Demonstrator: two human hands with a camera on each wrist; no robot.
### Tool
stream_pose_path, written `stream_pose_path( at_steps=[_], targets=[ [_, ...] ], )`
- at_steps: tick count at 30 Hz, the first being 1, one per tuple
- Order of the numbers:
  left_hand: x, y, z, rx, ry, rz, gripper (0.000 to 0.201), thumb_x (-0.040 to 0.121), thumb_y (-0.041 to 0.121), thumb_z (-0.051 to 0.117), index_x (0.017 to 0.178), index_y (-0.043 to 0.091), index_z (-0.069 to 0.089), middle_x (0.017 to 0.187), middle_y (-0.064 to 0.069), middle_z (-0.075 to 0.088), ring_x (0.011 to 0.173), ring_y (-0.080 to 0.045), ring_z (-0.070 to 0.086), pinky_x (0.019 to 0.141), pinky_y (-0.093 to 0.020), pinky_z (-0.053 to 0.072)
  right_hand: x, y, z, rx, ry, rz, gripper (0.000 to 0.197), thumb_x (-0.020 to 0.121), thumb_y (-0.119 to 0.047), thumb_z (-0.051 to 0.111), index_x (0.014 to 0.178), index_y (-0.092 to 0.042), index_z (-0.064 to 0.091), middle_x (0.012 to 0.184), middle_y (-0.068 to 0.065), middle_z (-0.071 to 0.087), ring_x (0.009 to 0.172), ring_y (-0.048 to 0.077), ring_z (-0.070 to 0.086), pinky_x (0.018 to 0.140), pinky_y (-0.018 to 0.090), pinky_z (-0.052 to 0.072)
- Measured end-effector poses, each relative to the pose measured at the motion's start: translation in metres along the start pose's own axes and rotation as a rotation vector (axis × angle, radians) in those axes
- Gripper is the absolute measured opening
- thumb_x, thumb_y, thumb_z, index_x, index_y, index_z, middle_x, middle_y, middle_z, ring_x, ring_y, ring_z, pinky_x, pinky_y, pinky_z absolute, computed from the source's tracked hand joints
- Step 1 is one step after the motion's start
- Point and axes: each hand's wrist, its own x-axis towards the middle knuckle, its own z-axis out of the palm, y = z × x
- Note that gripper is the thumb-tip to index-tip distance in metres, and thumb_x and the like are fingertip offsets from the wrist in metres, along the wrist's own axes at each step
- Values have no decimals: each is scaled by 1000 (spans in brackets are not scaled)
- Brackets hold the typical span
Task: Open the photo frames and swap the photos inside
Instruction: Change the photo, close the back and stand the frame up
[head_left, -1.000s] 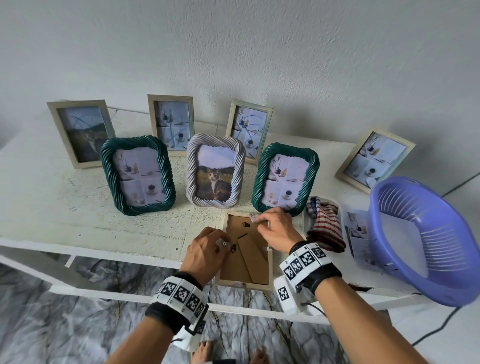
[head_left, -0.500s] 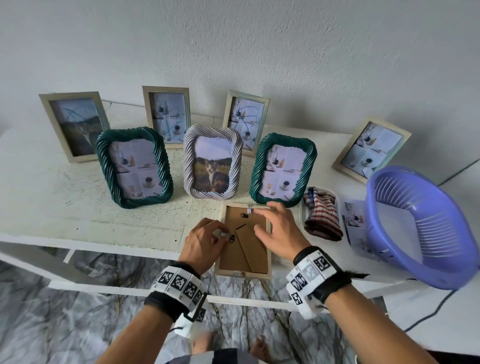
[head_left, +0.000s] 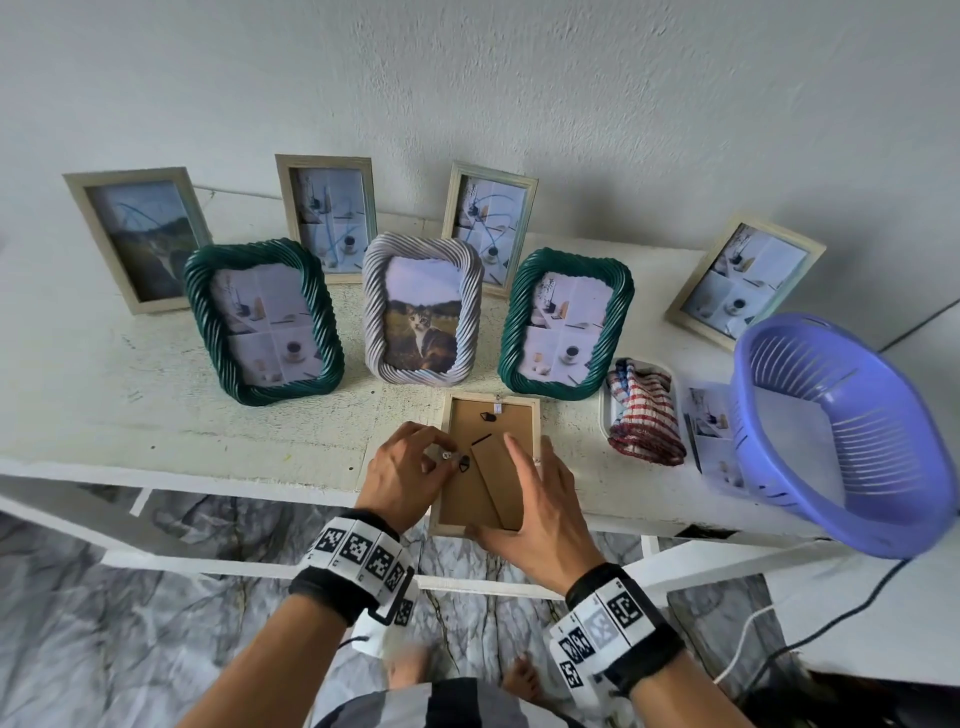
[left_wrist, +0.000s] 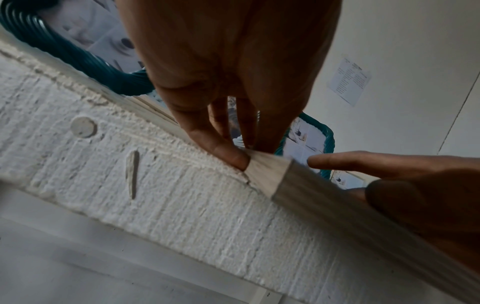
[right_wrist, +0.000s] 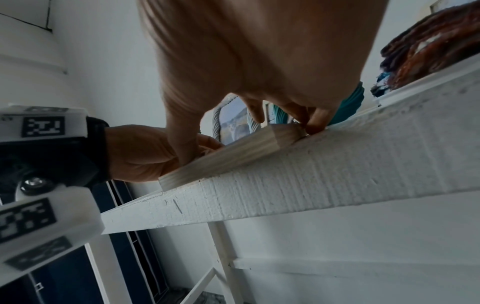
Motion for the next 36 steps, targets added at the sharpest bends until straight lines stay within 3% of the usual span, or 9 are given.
stream_pose_path(
  at_steps=[9, 13, 19, 24, 26, 30, 36],
  targets=[
    [0, 2, -1, 7, -12, 4, 10, 84, 34, 72, 91, 27, 71, 100, 10, 60, 69, -2, 62, 63, -23, 47, -2, -3, 3, -140, -9, 2, 106, 77, -65, 62, 154, -29, -3, 159, 20, -10, 147, 33, 0, 118, 37, 9],
    [0, 2, -1, 5, -2, 8, 9, 84, 33, 73, 90, 27, 71, 100, 9, 62, 67, -4, 63, 63, -25, 49, 1, -4, 6, -178, 28, 24, 99, 80, -65, 55, 154, -26, 2, 160, 20, -5, 146, 34, 6, 118, 40, 13],
    [-1, 0, 0, -1, 11, 24, 9, 84, 33, 73, 90, 27, 71, 99, 8, 62, 66, -4, 62, 64, -26, 51, 5, -2, 9, -94, 44, 42, 86, 85, -52, 59, 154, -28, 12, 161, 16, -3, 146, 32, 5, 118, 43, 14],
    [-2, 0, 0, 0, 27, 33, 10, 83, 33, 74, 90, 26, 71, 97, 8, 62, 66, -2, 62, 62, -29, 53, 6, -1, 9, -16, 115, 44, 75, 85, -38, 61, 150, -28, 26, 158, 18, 14, 143, 31, 14, 115, 43, 19],
    [-2, 0, 1, 2, 33, 45, 11, 83, 33, 74, 90, 25, 71, 97, 8, 63, 65, 0, 61, 61, -28, 53, 6, 0, 9, 0, 112, 38, 74, 86, -39, 60, 150, -31, 25, 158, 17, 15, 143, 30, 14, 115, 42, 19],
    [-1, 0, 0, 7, 31, 30, 9, 82, 30, 75, 89, 26, 72, 96, 10, 62, 64, 2, 60, 64, -28, 52, 6, 0, 6, -10, 52, 36, 82, 80, -61, 52, 151, -37, 17, 160, 16, 9, 146, 30, 7, 118, 44, 16],
    [-2, 2, -1, 4, 15, 31, 8, 82, 31, 75, 88, 26, 71, 96, 9, 62, 64, -1, 62, 64, -30, 53, 6, -4, 6, -30, 48, 59, 85, 81, -47, 63, 152, -36, 16, 159, 18, 6, 145, 31, 7, 117, 44, 15]
  ],
)
